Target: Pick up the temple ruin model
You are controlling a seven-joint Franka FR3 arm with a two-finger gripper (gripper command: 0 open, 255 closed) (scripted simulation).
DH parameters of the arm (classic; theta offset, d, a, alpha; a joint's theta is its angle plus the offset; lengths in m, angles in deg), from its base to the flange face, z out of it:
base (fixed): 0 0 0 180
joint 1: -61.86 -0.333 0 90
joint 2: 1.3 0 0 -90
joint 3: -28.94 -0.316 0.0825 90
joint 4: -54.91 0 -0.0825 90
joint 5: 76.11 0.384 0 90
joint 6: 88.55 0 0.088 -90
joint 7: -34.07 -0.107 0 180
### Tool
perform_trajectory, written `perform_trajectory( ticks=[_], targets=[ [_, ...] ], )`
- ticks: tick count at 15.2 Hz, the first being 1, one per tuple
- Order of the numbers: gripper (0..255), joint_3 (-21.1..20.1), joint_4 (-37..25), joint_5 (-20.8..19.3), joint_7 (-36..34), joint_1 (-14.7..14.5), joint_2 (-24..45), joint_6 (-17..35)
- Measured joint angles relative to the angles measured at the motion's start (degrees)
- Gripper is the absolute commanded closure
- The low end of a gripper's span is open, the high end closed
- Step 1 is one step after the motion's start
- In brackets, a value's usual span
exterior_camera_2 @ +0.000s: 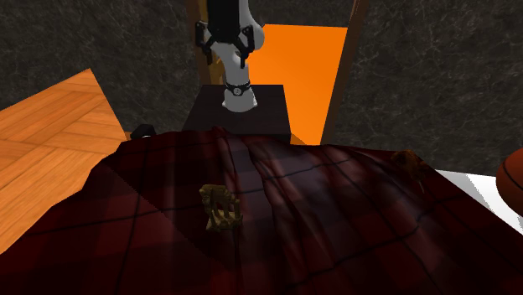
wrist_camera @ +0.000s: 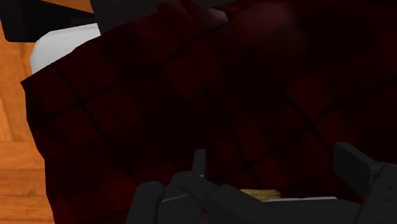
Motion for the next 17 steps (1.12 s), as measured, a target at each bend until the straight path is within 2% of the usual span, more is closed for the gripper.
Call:
perform_trajectory(
  ticks=[7, 17],
  targets=[
    [0, -1.8, -5.1, -2.2, -6.2, 1.6, 14.2, 10.4],
    [0, -2.1, -19.1, -7.9, -15.6, 2.5, 35.5, 19.0]
  ],
)
